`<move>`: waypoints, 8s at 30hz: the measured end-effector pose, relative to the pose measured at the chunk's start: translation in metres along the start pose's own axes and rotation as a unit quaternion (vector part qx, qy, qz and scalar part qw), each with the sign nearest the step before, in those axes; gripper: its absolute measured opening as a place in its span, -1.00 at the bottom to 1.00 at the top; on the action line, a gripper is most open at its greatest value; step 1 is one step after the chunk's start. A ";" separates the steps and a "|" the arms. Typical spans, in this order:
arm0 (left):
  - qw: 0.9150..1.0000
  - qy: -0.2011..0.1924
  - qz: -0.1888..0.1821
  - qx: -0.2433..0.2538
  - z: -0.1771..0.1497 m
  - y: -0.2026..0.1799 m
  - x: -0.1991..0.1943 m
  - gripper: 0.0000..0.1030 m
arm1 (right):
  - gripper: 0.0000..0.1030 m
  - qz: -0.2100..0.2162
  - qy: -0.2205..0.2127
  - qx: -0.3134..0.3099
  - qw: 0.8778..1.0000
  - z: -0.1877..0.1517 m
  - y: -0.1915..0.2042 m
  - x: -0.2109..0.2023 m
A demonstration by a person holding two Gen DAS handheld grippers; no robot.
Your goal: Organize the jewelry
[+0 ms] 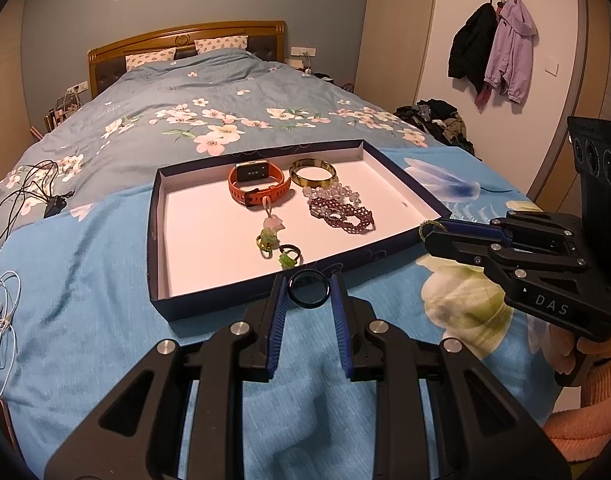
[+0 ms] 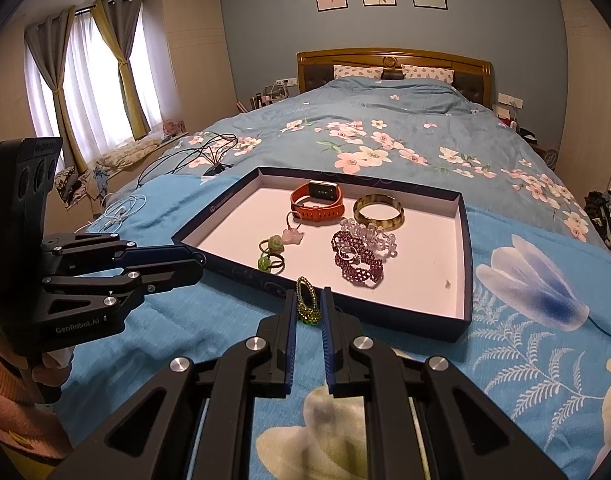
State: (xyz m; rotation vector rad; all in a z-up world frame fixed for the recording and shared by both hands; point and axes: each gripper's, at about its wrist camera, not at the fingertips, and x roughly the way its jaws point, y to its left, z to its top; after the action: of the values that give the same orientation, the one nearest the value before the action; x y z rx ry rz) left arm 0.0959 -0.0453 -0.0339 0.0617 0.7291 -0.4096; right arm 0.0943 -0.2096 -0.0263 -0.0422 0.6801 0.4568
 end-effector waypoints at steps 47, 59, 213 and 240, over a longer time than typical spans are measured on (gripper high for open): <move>1.000 -0.018 0.016 0.001 0.030 0.014 0.021 -0.56 | -0.80 -0.007 -0.006 -0.016 1.000 0.033 -0.010 0.022; 1.000 -0.012 0.016 -0.005 0.037 0.018 0.031 -0.56 | -0.80 -0.009 -0.002 -0.013 1.000 0.034 -0.016 0.031; 0.987 -0.113 0.113 -0.037 0.014 0.023 -0.015 0.89 | 0.87 -0.060 -0.109 0.015 0.992 0.024 -0.016 -0.002; 0.950 -0.246 0.189 -0.038 -0.020 -0.014 -0.101 0.89 | 0.87 -0.090 -0.204 0.019 0.975 -0.010 0.009 -0.061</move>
State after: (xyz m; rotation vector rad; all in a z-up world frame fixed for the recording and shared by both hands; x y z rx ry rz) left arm 0.0101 -0.0199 0.0186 0.0227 0.2272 -0.0200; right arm 0.0425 -0.2272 0.0048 0.0256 0.2767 0.2656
